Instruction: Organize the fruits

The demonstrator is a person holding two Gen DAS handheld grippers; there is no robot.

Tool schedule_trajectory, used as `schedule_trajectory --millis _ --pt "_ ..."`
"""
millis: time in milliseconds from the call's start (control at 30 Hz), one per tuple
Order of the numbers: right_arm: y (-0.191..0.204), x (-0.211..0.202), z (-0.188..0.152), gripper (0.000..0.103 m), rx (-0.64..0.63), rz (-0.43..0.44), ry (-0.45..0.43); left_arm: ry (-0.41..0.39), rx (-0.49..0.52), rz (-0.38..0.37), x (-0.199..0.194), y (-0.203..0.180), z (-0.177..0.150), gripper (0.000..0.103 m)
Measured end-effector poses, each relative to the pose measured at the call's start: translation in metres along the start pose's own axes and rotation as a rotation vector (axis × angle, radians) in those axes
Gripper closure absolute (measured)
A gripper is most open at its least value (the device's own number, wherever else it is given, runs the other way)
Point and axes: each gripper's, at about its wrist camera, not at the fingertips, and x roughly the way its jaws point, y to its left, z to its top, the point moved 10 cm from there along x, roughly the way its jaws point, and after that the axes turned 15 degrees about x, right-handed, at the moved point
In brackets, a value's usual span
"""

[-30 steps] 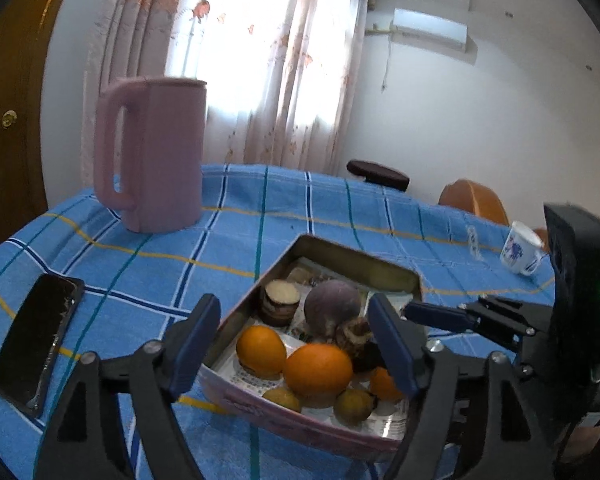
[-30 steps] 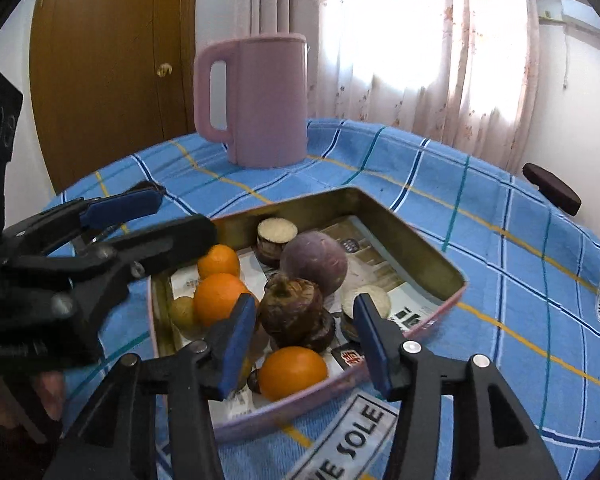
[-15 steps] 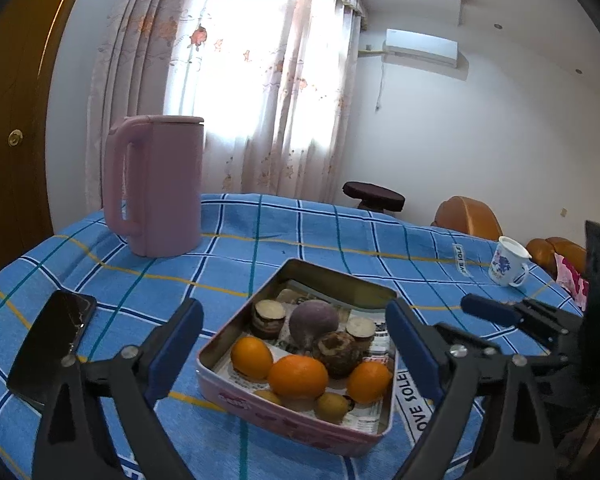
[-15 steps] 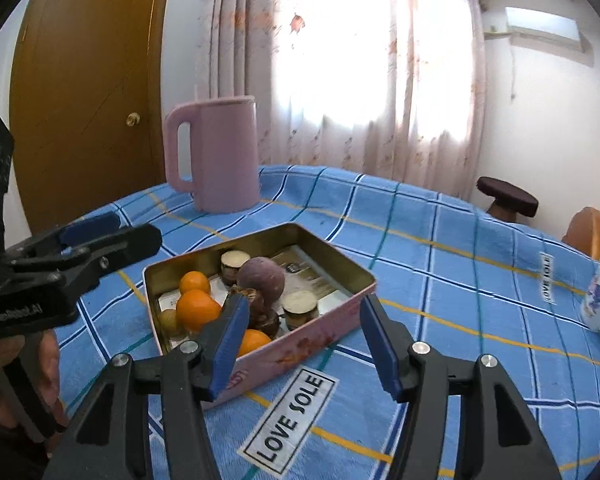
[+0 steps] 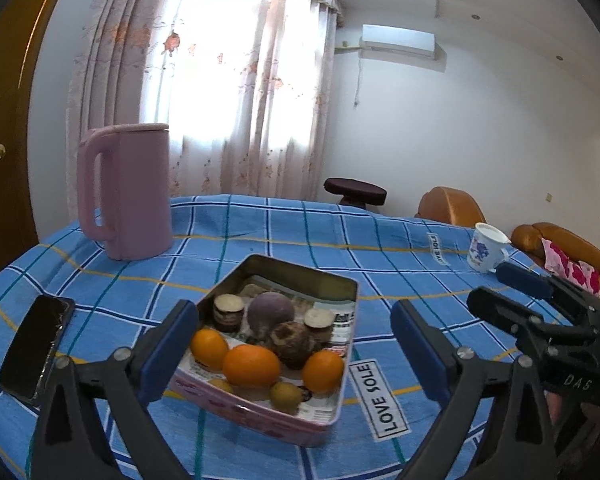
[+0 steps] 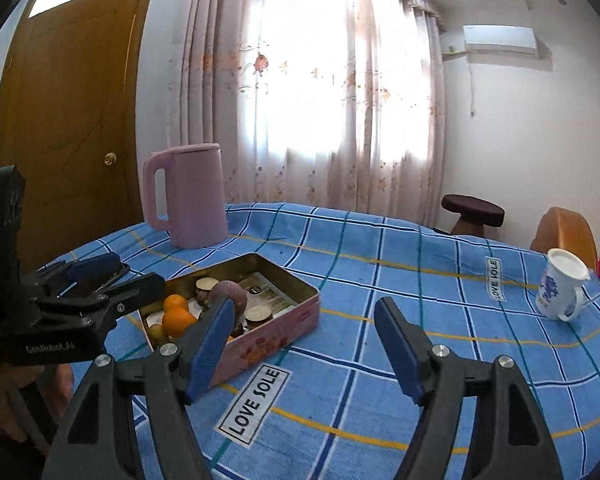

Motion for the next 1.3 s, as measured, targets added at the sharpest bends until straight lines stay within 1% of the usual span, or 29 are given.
schedule_trajectory --millis 267,767,867,1067,1300 --pt "-0.005 -0.011 0.001 0.029 0.006 -0.011 -0.018 0.001 0.023 -0.011 -0.001 -0.013 0.003 0.003" --pt "-0.005 -0.022 0.004 0.029 0.006 -0.019 -0.046 -0.006 0.029 -0.018 -0.005 -0.02 0.005 0.002" --pt "-0.006 -0.024 0.005 0.029 0.006 -0.021 -0.05 -0.004 0.034 -0.012 -0.006 -0.022 0.006 0.0" --pt "-0.011 -0.03 0.008 0.029 0.012 -0.032 -0.068 -0.017 0.047 -0.003 -0.011 -0.023 0.011 0.0" --pt "-0.022 -0.035 0.009 0.028 0.036 -0.044 -0.081 0.007 0.055 0.019 -0.006 -0.025 0.01 0.0"
